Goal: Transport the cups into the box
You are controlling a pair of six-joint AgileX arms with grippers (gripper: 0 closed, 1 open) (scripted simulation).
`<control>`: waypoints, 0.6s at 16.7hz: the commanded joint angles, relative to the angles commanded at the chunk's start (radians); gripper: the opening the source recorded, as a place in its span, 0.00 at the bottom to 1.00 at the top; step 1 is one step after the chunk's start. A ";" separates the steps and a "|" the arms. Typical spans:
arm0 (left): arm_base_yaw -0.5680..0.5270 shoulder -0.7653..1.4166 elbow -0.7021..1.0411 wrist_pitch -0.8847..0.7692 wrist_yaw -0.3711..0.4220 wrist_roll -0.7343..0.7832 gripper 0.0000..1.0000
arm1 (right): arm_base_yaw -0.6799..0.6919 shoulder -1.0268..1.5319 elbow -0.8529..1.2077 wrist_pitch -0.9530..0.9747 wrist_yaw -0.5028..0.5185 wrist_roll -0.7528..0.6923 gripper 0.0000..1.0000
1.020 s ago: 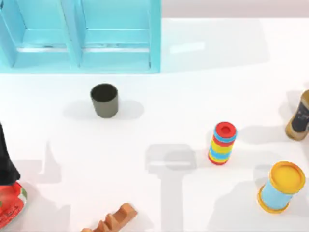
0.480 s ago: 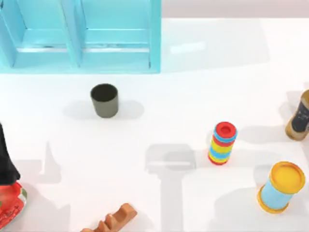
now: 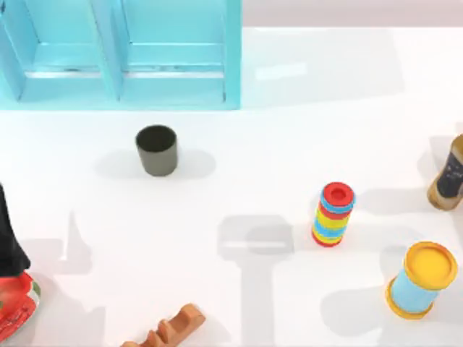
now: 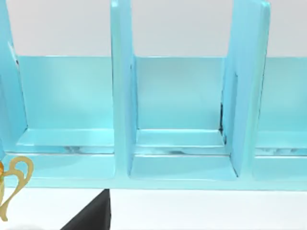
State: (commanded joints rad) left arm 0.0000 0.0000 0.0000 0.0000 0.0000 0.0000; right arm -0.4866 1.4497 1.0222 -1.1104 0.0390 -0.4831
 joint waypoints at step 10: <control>0.000 0.000 0.000 0.000 0.000 0.000 1.00 | 0.000 0.000 -0.001 0.001 0.000 0.000 0.53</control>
State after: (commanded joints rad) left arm 0.0000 0.0000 0.0000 0.0000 0.0000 0.0000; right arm -0.4868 1.4498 1.0215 -1.1096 0.0390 -0.4832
